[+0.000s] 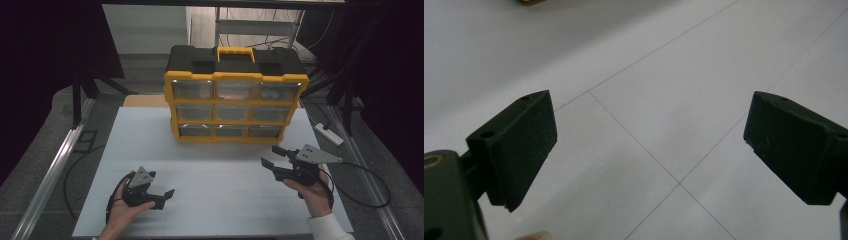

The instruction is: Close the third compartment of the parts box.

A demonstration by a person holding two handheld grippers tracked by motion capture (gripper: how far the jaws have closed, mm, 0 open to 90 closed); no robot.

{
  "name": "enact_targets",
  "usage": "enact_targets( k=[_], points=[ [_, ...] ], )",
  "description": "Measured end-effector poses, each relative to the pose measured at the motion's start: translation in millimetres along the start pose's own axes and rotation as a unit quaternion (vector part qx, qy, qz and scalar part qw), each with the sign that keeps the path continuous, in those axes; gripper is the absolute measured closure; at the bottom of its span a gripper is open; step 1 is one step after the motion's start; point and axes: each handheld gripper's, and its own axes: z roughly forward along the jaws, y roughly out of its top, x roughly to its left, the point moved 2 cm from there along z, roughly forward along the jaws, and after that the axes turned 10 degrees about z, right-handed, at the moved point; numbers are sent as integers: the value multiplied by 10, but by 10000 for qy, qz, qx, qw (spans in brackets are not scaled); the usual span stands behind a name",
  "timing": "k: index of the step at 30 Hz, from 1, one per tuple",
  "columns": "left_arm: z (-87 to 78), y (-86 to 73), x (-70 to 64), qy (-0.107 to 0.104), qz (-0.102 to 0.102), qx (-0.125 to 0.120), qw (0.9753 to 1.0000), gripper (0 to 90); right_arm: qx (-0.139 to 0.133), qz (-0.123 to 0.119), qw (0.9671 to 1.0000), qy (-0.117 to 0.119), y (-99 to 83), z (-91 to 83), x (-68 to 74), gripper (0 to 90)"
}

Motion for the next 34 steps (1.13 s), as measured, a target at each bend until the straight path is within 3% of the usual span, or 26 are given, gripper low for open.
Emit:
enact_targets(
  k=[17, 34],
  points=[
    [-36, 0, 10, -33, -63, -112, 9999, 72, 385, 146, 9992, 5, -582, -47, -15, 346],
    [-46, 5, 3, -32, -105, -133, 9999, 70, 548, 183, 9983, 3, -726, 12, -36, 337]
  ],
)
